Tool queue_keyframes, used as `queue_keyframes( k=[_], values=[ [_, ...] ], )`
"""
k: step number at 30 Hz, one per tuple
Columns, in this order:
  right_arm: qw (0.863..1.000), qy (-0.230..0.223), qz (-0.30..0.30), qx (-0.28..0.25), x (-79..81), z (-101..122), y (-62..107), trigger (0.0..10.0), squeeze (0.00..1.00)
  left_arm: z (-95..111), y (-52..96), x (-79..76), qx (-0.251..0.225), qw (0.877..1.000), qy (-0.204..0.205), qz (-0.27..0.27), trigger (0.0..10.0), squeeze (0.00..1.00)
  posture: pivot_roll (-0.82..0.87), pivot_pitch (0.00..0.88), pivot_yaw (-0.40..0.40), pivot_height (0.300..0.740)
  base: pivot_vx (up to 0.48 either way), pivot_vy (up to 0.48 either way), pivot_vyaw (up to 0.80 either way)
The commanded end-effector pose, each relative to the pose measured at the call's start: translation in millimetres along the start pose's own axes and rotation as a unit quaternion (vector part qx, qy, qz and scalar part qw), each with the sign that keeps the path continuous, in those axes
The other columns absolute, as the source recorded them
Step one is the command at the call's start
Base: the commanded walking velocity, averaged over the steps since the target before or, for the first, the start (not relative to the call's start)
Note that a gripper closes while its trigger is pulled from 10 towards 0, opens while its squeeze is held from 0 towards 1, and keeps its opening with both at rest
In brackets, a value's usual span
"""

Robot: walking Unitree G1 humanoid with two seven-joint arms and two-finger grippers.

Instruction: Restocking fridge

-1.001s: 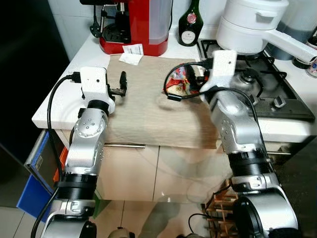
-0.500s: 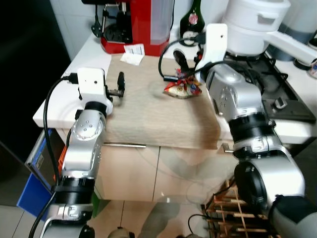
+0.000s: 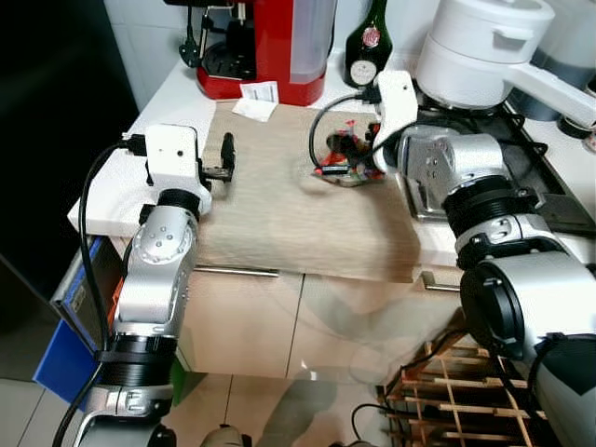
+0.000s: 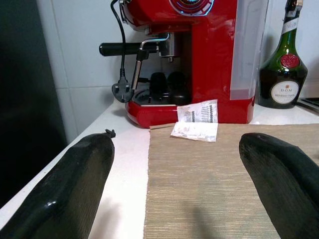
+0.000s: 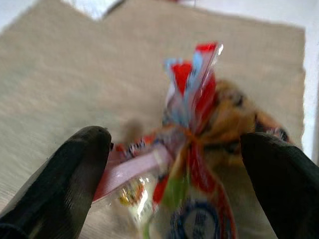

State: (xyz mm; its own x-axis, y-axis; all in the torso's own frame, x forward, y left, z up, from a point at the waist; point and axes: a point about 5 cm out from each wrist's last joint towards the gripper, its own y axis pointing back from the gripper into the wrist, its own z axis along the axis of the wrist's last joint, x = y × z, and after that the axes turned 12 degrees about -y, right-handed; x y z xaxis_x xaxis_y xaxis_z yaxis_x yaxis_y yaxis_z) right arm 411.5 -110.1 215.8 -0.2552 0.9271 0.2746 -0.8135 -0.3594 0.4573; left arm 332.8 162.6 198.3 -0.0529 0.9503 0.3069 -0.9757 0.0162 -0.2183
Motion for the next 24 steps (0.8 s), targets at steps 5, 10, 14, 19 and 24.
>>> queue_keyframes(
  k=[5, 10, 14, 19, 24],
  values=[
    [1.0, 0.01, -0.016, 0.016, -10.2, -7, -1.0, 10.0, 0.0, 8, -1.6, -2.6, -0.014, 1.0, -0.001, 0.0, 10.0, 0.0, 0.08, 0.0, -0.075, 0.74, 0.0, 0.0, 0.0],
    [0.999, 0.016, -0.017, 0.03, -10.7, -20, -6.3, 10.0, 0.0, 9, -2.2, -1.0, -0.014, 1.0, -0.002, 0.002, 10.0, 0.0, 0.09, 0.0, -0.072, 0.74, 0.0, 0.0, 0.0],
    [0.999, 0.026, -0.018, 0.043, -6.3, -32, -12.0, 10.0, 0.0, 8, -1.4, 0.0, -0.012, 1.0, -0.003, 0.002, 10.0, 0.0, 0.09, 0.0, -0.071, 0.74, 0.0, 0.0, 0.0],
    [0.997, 0.033, -0.012, 0.065, -2.5, -50, -18.0, 10.0, 0.0, 8, -1.2, 1.3, -0.011, 1.0, -0.005, 0.004, 10.0, 0.0, 0.1, 0.0, -0.072, 0.74, 0.0, 0.0, 0.0],
    [0.995, 0.044, -0.002, 0.086, 0.8, -64, -21.5, 5.9, 0.0, 8, -2.2, 3.0, -0.009, 1.0, -0.007, 0.006, 10.0, 0.0, 0.11, 0.0, -0.071, 0.74, 0.0, 0.0, 0.0]
  ],
)
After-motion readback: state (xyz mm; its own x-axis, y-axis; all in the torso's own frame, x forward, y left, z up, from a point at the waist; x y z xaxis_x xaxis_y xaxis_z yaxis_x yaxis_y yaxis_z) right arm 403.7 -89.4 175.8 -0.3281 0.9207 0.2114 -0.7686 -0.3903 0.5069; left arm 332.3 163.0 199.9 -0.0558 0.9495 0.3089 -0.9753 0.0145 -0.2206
